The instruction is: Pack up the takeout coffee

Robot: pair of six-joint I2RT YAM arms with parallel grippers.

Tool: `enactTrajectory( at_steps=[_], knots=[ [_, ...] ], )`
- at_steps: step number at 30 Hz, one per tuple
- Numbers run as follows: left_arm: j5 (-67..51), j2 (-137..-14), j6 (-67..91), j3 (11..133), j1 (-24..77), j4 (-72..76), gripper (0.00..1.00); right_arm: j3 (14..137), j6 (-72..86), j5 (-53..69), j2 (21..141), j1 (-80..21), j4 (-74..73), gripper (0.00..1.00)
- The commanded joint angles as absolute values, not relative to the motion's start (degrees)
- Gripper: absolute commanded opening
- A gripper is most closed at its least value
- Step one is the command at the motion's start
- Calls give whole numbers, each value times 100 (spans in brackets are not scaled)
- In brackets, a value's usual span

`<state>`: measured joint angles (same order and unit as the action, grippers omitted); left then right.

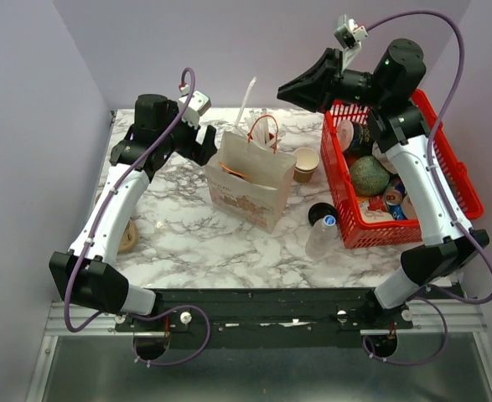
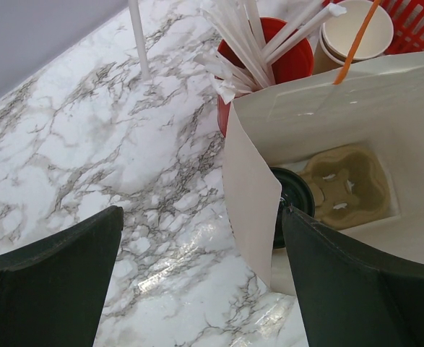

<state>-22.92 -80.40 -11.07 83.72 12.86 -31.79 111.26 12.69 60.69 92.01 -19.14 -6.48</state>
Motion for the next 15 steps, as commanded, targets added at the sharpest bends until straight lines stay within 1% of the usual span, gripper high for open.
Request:
enactTrajectory(
  at_steps=[1,3,4,7,10,12,15],
  knots=[
    [-2022,-8068,-1020,8490,1257,-3067,98,10951,1013,5329,9097,-1916,-914,36],
    [-1855,-8060,-976,8551,1248,-3050,99,10837,801,4828,9140,-1916,-1177,42],
    [-1759,-8051,-976,8578,1248,-3041,98,10793,608,4173,9158,-1916,-1256,45],
    [-1731,-8025,-976,8640,1195,-3023,99,10793,170,3089,9403,-1881,-1642,45],
    [-1740,-8025,-1002,8631,1160,-3050,98,10942,-420,2447,9833,-1846,-2126,45],
    [-1740,-8016,-1028,8596,1151,-3085,99,11021,-614,2286,10027,-1811,-2495,45],
    [-1723,-7989,-1063,8543,1151,-3129,98,11127,-931,2189,10379,-1793,-2996,49]
  ],
)
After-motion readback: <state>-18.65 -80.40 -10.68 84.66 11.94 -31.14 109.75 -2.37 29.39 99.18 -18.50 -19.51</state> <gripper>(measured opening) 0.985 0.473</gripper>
